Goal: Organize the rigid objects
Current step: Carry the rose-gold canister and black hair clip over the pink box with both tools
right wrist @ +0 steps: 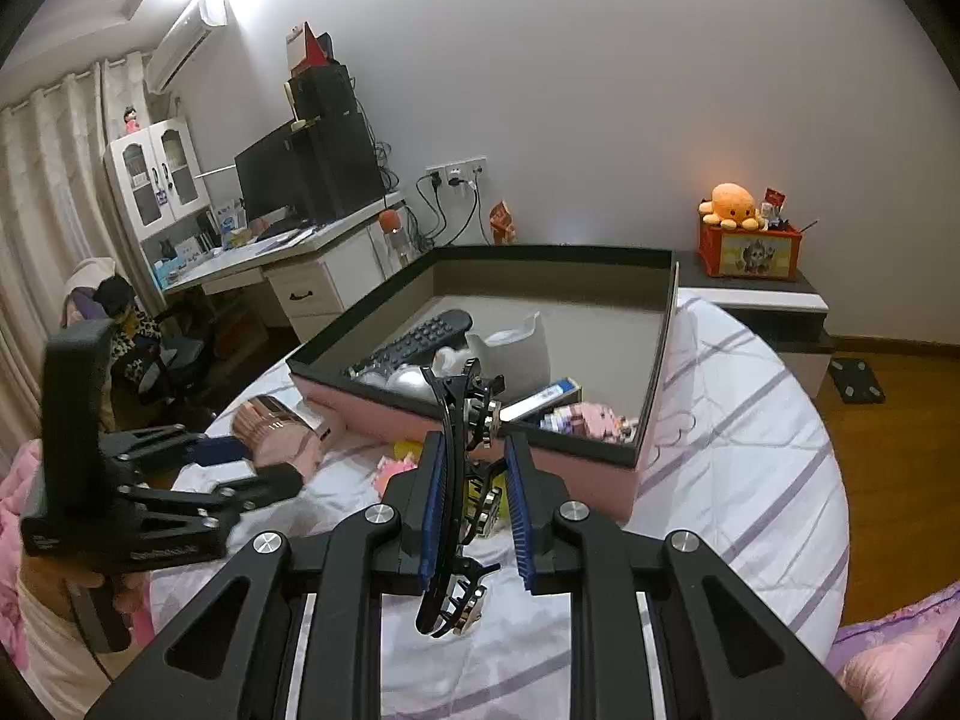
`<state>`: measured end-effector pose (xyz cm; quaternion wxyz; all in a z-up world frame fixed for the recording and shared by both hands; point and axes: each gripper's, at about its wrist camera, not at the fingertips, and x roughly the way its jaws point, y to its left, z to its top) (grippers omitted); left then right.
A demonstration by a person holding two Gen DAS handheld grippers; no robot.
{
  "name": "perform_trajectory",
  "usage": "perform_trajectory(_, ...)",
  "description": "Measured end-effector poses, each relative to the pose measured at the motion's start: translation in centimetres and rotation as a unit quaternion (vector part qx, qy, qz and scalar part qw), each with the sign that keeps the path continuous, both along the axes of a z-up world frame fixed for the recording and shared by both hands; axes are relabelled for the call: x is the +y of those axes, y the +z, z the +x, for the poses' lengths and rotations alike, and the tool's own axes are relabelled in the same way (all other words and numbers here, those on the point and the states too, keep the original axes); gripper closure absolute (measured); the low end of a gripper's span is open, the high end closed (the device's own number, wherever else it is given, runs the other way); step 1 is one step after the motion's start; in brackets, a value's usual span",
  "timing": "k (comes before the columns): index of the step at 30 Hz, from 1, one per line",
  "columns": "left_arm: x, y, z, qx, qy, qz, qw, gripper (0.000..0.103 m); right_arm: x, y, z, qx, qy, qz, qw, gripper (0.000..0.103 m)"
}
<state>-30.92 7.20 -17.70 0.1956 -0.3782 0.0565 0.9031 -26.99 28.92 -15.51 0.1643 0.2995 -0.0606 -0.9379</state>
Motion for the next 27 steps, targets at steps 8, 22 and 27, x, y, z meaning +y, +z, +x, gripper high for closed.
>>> perform_trajectory(8,1.2,3.8,-2.6,0.035,-0.013,0.004,0.9993,0.049,0.3,1.0,-2.7,0.004,-0.010,0.003,1.000,0.083)
perform_trajectory(22,4.8,1.5,-9.7,-0.011,-0.039,-0.010,0.9991,0.049,-0.1,-2.4,-10.7,-0.058,-0.024,0.036,0.997,0.083)
perform_trajectory(27,4.8,0.4,-10.3,-0.019,-0.034,-0.007,0.9992,0.049,-0.1,-3.1,-11.0,-0.068,-0.030,0.044,0.996,0.083)
